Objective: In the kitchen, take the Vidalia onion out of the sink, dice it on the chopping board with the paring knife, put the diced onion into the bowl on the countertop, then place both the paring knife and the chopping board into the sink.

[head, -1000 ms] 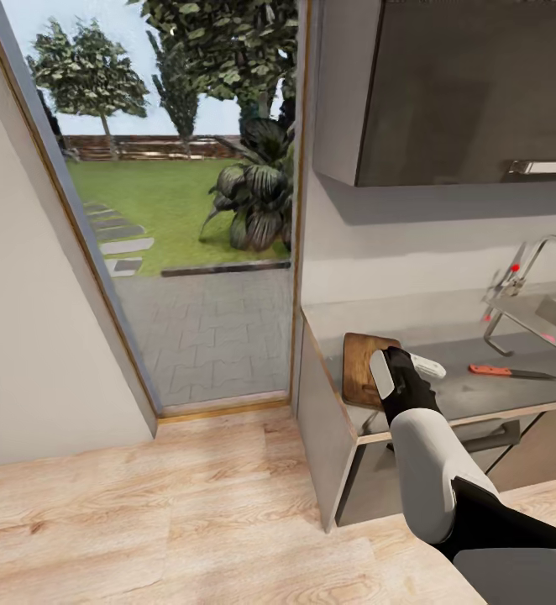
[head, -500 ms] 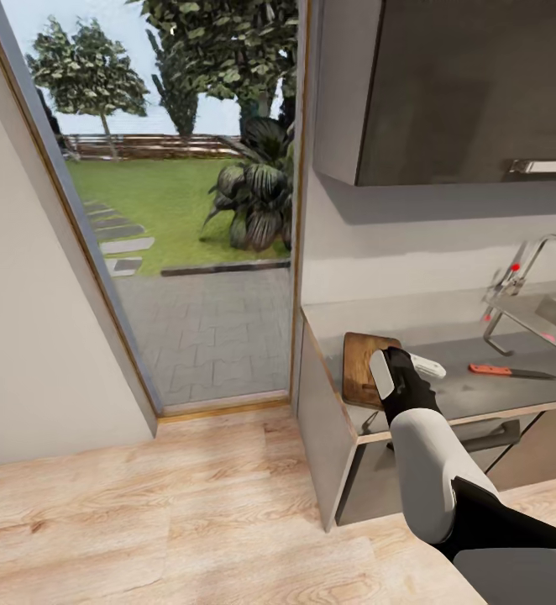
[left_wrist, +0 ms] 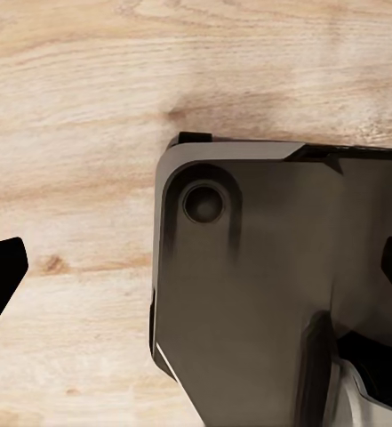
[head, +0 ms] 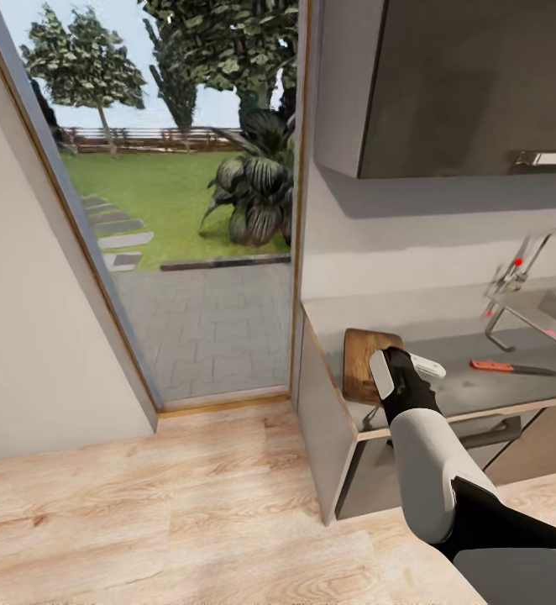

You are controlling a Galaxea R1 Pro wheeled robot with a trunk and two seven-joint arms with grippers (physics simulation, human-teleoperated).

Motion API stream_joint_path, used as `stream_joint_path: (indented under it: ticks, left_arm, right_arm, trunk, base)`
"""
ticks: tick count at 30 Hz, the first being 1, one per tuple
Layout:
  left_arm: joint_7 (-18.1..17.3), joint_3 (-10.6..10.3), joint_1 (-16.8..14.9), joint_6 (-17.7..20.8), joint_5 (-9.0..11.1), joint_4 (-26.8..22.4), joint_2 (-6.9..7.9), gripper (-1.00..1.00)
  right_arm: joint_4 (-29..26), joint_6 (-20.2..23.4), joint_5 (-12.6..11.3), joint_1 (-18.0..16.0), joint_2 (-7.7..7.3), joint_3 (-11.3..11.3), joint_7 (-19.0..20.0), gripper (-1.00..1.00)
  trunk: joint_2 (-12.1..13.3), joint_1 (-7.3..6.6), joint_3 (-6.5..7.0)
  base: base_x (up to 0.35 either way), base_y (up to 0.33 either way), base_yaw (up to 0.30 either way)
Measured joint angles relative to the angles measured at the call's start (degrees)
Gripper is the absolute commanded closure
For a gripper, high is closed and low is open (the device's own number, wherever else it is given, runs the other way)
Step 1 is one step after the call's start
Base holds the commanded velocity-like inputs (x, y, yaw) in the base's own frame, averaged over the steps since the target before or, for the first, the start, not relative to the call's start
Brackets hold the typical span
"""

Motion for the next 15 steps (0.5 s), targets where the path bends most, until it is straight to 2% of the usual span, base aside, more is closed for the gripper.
stream_joint_path:
  ticks: [15]
  left_arm:
    - [0.0, 0.0, 0.0, 0.0, 0.0, 0.0, 0.0, -1.0]
  right_arm:
    - [0.0, 0.0, 0.0, 0.0, 0.0, 0.0, 0.0, -1.0]
  trunk:
    - [0.0, 0.0, -1.24]
  base:
    - [0.022, 0.021, 0.0]
